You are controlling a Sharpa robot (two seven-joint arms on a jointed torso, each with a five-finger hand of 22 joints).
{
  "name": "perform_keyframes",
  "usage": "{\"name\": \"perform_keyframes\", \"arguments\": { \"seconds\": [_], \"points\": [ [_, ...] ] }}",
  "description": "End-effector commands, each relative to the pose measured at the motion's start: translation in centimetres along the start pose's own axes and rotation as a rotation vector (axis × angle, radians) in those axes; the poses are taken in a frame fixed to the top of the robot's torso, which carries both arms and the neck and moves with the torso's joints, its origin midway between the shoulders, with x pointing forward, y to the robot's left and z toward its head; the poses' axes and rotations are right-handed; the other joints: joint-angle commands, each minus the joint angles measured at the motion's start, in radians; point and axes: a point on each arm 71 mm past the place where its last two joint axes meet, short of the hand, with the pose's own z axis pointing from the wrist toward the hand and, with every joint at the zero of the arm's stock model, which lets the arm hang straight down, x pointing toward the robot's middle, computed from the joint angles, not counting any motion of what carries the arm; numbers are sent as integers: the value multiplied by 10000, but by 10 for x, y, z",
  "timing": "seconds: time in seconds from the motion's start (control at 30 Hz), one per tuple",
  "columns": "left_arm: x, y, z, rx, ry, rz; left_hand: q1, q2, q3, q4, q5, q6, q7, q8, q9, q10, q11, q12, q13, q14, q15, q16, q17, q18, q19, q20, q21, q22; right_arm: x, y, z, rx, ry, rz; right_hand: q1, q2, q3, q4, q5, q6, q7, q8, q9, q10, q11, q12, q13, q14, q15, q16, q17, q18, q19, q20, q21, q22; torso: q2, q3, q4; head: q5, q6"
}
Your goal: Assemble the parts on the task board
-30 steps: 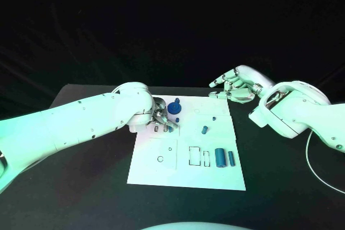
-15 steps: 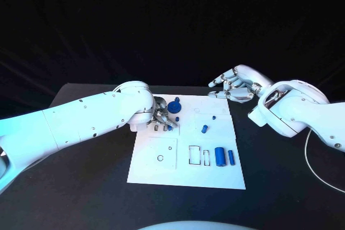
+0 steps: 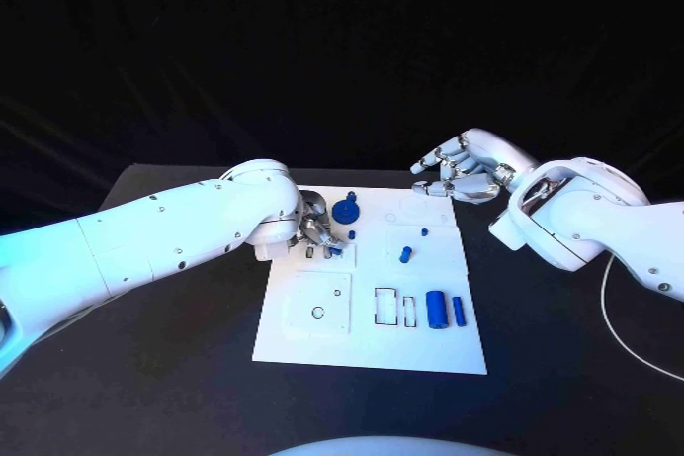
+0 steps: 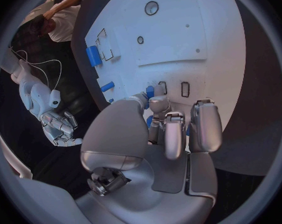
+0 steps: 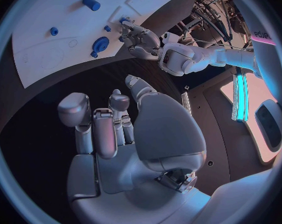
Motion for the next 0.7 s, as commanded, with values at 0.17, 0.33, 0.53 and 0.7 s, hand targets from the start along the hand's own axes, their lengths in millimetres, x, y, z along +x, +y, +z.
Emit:
{"name": "perform_keyframes", "arguments": {
  "seconds": [0.17, 0.33, 0.53, 0.7],
  "points": [
    [0, 8, -3, 266, 212, -537, -647, -530, 2848, -1847, 23, -2, 70, 157, 288, 95, 10, 18, 54, 1053, 32, 24, 2630, -136, 40, 41, -40, 69, 2, 0, 0, -54, 144, -233, 125, 30, 54, -36, 116, 55, -10, 68, -9, 37, 12, 41, -3, 617, -74, 19, 482, -44, 13, -55, -53, -9, -2, 8, 12, 6, 5],
    [-2, 14, -5, 264, -67, -808, -854, -651, 3223, -2058, 82, 20, 57, 219, 410, 178, -12, 98, 147, 1053, 13, 24, 2630, -153, 78, 40, -3, 146, 2, -1, 1, -43, 157, -234, 128, 30, 61, -36, 136, 55, -9, 69, -10, 38, 13, 47, 2, 616, -74, 13, 474, -44, 12, -55, -55, -13, -1, 7, 14, 28, 10],
    [-5, 19, -7, 147, -376, -983, -1015, -763, 3493, -2247, 243, 52, 41, 269, 506, 276, -28, 200, 268, 1053, -3, 24, 2630, -169, 122, 26, 45, 231, 3, -1, 1, -47, 167, -210, 115, 27, 65, -23, 171, 54, -4, 70, -12, 33, 16, 44, -4, 615, -72, 10, 471, -43, 9, -55, -59, -20, 17, 2, 8, 84, -26],
    [-3, 18, -6, 59, -292, -826, -1088, -800, 3581, -2306, 296, 68, 34, 287, 541, 323, -36, 252, 329, 1053, -9, 24, 2630, -182, 154, 20, 82, 293, 4, 0, 2, -58, 202, -195, 103, 25, 64, -13, 183, 51, -2, 69, -13, 27, 20, 36, -12, 614, -71, 6, 467, -43, 8, -55, -60, -22, 7, -16, 37, 89, -56]
  ]
}}
